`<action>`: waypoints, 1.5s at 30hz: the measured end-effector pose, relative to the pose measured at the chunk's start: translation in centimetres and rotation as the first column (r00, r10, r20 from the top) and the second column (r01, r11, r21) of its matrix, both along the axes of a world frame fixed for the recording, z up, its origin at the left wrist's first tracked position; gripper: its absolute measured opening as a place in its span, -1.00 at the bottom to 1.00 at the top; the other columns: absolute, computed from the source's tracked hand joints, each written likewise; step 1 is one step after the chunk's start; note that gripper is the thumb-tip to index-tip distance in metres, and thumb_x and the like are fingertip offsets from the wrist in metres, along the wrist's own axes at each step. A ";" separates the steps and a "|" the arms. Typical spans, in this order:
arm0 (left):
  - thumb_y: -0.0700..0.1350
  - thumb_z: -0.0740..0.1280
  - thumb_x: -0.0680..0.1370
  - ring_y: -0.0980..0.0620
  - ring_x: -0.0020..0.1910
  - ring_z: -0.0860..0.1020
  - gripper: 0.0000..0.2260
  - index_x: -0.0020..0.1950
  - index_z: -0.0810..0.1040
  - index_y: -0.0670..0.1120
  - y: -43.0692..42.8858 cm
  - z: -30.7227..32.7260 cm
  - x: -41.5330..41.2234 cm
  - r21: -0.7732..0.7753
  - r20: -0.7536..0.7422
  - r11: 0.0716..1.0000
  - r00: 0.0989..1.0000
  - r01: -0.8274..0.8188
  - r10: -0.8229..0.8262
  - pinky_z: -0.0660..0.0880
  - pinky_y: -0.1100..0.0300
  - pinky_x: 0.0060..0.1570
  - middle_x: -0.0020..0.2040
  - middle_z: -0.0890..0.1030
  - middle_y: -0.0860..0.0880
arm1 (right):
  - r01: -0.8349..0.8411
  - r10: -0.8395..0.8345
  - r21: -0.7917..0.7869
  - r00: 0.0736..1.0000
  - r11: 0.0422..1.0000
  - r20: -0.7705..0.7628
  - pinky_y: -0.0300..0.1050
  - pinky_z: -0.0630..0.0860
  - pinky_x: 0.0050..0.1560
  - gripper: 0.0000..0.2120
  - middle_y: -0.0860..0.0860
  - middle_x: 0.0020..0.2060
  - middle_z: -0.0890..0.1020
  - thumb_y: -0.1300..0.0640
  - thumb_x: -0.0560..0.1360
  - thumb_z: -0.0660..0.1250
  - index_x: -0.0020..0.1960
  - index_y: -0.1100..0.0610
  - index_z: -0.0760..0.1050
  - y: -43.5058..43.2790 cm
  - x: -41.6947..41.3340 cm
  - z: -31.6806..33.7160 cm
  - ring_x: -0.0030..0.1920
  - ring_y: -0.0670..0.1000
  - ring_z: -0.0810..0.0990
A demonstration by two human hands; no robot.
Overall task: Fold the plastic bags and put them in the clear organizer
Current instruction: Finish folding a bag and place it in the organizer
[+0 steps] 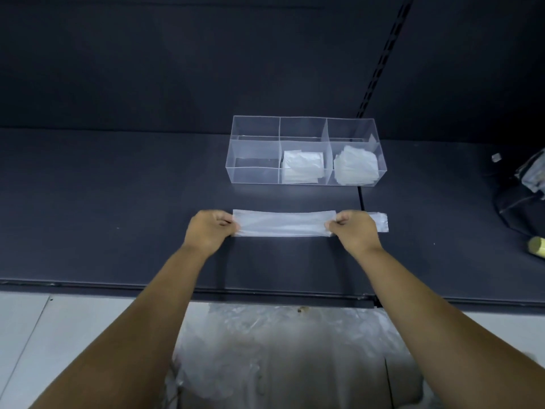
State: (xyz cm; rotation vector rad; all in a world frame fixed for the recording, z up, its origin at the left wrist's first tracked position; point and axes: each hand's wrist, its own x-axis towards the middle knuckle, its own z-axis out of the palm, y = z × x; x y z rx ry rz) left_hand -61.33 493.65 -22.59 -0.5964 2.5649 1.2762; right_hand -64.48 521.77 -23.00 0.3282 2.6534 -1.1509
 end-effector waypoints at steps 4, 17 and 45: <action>-0.14 0.44 0.45 -0.13 0.03 0.57 -0.78 0.07 0.57 -0.08 1.1 0.3 0.5 -0.263 0.059 0.965 0.998 -0.021 0.038 0.50 0.06 0.01 -0.05 0.63 -0.08 | 0.011 -0.013 0.065 1.000 0.998 0.023 -0.01 0.56 -0.10 -0.86 0.15 -0.21 0.67 0.19 0.45 0.39 -0.17 0.27 0.61 -0.5 -0.4 -0.2 -0.12 0.14 0.62; 0.34 -0.21 0.54 -0.15 0.51 -0.33 -0.30 0.56 -0.25 -0.02 13.6 -5.2 3.9 -0.652 0.104 0.587 0.824 0.480 -0.558 -0.31 -0.13 0.46 0.56 -0.27 -0.07 | 0.045 -0.044 0.041 0.999 0.998 -0.031 -0.10 0.50 0.02 -0.85 0.08 -0.05 0.61 0.19 0.46 0.38 0.02 0.15 0.57 3.2 -0.3 -0.5 0.01 0.08 0.57; -0.09 0.34 0.56 0.10 0.39 0.38 -0.56 0.44 0.39 -0.05 22.3 -1.5 9.3 0.001 -0.446 0.960 0.859 0.280 -0.250 0.19 0.30 0.42 0.39 0.46 0.04 | -0.066 0.410 -0.531 0.715 0.845 0.565 -0.28 0.50 -0.40 -0.94 0.07 -0.31 0.66 0.18 0.52 0.36 -0.05 0.15 0.51 8.3 3.6 7.6 -0.37 -0.07 0.61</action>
